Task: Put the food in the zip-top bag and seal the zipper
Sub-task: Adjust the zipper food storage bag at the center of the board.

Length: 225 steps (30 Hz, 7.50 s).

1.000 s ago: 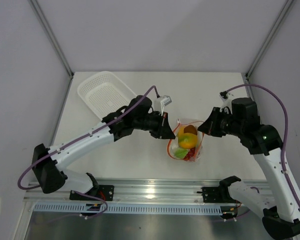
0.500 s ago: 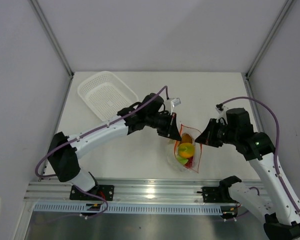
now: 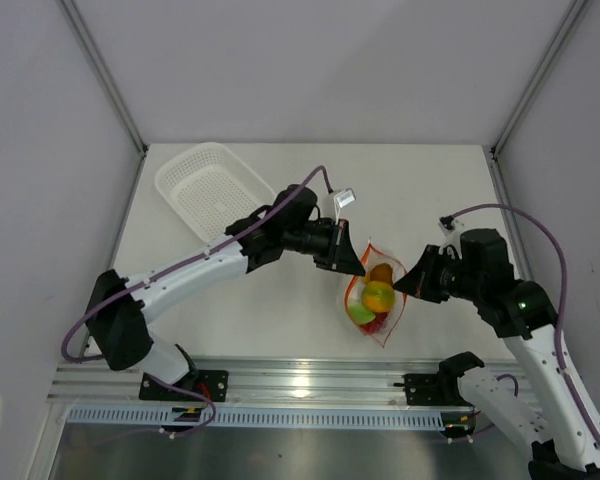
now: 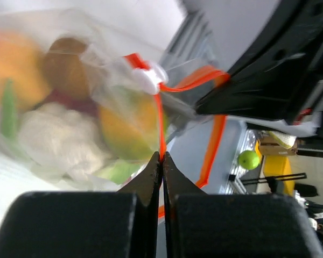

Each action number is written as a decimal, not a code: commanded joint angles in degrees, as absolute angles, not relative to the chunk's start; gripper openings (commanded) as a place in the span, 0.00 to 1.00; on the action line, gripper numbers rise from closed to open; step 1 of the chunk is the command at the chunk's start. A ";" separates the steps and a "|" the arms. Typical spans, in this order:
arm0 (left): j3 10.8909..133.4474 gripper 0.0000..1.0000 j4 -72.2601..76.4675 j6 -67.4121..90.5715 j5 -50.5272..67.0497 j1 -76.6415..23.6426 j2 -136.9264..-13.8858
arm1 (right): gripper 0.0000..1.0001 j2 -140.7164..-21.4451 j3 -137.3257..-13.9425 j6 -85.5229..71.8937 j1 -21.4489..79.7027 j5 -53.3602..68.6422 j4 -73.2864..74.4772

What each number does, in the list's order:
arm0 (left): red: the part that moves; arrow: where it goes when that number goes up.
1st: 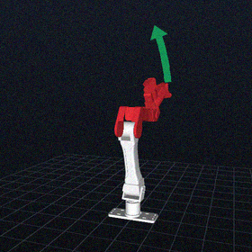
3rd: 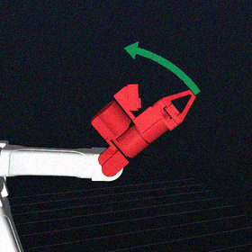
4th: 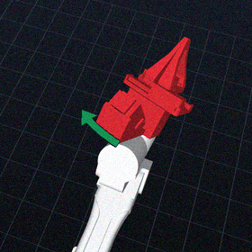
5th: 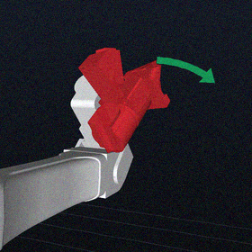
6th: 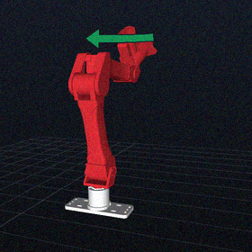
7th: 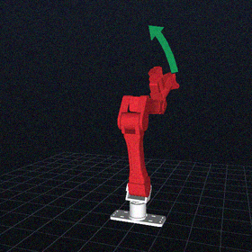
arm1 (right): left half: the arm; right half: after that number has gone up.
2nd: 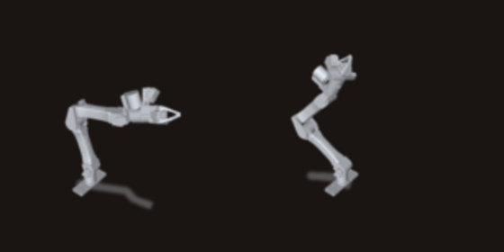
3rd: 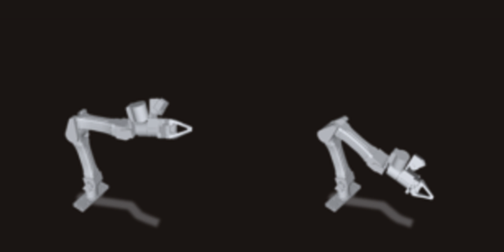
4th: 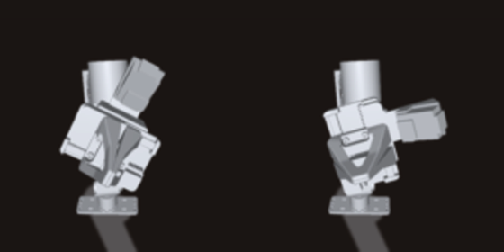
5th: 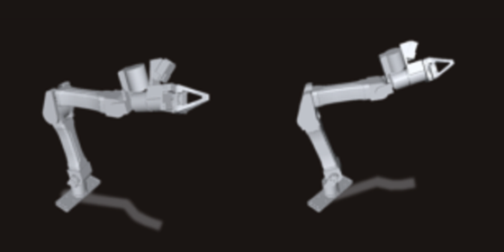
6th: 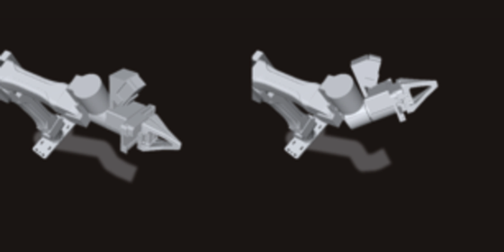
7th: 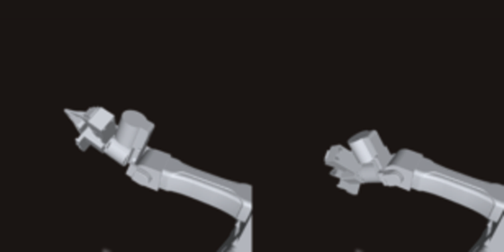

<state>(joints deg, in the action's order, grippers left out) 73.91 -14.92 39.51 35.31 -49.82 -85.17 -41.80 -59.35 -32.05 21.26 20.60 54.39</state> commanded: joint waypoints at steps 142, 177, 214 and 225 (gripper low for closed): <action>81.65 0.01 -28.30 11.96 50.11 -53.26 -91.76 | 0.22 -51.15 -63.46 -39.20 26.02 7.03 58.71; 93.70 0.99 -29.81 6.06 20.45 -63.71 -93.26 | 0.00 -50.36 -70.58 -45.61 26.10 0.26 62.49; 85.34 0.56 -22.06 10.46 18.53 -68.47 -98.08 | 0.00 -49.13 -69.70 -47.46 26.10 0.00 61.08; 78.76 0.01 -19.25 9.67 26.27 -66.45 -93.52 | 0.55 -49.13 -67.76 -39.13 26.02 -2.45 60.11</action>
